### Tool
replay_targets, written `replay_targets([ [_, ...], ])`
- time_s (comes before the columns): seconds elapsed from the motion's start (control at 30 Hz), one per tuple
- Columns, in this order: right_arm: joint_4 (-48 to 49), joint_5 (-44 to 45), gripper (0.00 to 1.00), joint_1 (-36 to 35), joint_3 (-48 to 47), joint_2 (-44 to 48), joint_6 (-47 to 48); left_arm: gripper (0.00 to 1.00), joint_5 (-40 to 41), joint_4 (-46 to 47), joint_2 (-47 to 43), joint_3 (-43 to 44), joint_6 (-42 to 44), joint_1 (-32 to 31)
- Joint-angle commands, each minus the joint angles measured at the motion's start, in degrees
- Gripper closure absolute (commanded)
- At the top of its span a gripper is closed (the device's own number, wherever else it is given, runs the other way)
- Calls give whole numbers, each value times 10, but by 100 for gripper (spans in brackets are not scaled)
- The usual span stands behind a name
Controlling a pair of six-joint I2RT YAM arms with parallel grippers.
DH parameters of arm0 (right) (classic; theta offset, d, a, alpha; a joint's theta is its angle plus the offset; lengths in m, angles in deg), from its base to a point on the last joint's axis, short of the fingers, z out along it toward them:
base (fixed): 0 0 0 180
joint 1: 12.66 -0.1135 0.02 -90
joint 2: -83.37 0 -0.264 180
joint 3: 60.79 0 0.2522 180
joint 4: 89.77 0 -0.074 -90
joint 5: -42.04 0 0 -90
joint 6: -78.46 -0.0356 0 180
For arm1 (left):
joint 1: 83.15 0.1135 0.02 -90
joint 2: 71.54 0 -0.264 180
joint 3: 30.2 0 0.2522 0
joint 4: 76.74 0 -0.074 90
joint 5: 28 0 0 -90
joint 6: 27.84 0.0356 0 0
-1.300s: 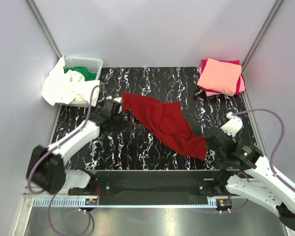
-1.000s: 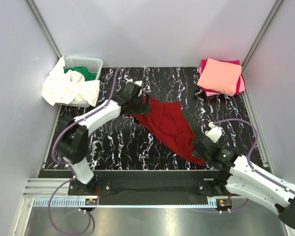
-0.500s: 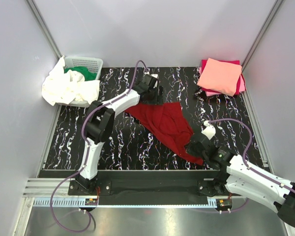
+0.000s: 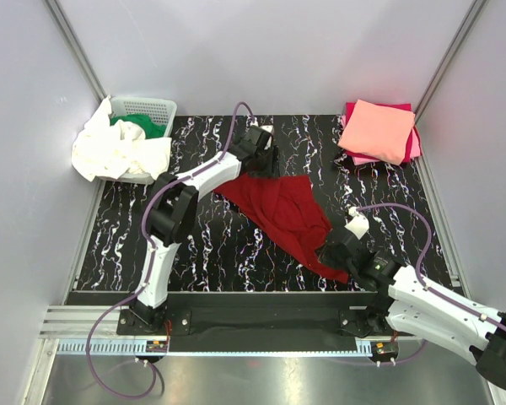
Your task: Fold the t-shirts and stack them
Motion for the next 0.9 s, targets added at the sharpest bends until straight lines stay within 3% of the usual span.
replay_targets([
  [0.0,20,5,100,1,-1,-2,2,43,-10,17,11,17,-3,0],
  [0.47,22,5,100,1,-1,-11,2,70,-5,23,3,5,-6,0],
  [0.67,21,4,100,2,-1,-7,1,81,13,-13,-39,21,1,0],
  [0.87,-7,16,100,2,-4,40,-9,83,57,-78,-128,16,4,3],
])
